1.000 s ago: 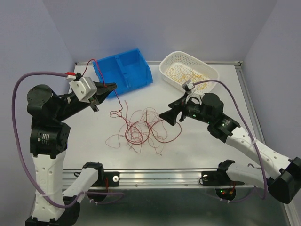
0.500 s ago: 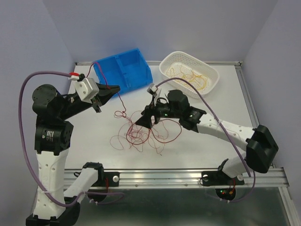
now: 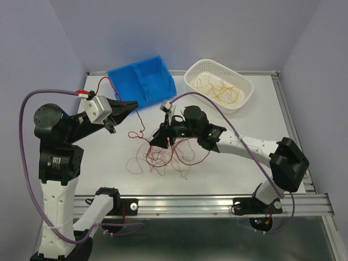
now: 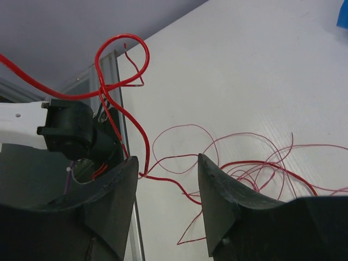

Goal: Untangle the cables

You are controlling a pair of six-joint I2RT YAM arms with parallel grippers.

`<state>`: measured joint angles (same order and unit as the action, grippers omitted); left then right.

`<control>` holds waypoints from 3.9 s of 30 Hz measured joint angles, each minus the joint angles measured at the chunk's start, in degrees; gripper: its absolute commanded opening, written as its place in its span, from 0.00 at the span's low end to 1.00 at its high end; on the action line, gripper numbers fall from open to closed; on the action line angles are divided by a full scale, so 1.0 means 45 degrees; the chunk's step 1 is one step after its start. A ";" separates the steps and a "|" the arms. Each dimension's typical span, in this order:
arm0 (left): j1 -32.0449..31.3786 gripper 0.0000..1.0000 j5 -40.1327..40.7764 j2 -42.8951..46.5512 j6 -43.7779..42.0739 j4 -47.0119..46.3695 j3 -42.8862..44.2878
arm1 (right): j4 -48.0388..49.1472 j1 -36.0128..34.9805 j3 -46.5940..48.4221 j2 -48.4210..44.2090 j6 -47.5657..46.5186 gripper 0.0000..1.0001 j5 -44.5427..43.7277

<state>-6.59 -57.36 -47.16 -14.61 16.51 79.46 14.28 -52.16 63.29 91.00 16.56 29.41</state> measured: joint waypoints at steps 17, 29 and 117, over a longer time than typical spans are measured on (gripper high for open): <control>0.0000 0.00 -0.0151 -0.0223 0.0126 -0.0189 -0.0204 | 0.0646 -0.0015 0.0136 -0.0199 -0.0024 0.57 0.0408; 0.0000 0.00 -0.0155 -0.0243 0.0131 -0.0204 -0.0253 | 0.0806 -0.0355 0.0282 -0.0102 -0.0165 0.48 0.0301; -0.0005 0.00 0.6052 -0.2327 -0.0466 -0.1496 0.5867 | -0.2361 0.1146 -0.0117 -0.0083 -0.2399 0.00 0.0078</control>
<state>-6.61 -30.13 -57.63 -16.71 9.78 105.86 3.66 -47.00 62.76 90.63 5.76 29.76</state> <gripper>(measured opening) 0.048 0.040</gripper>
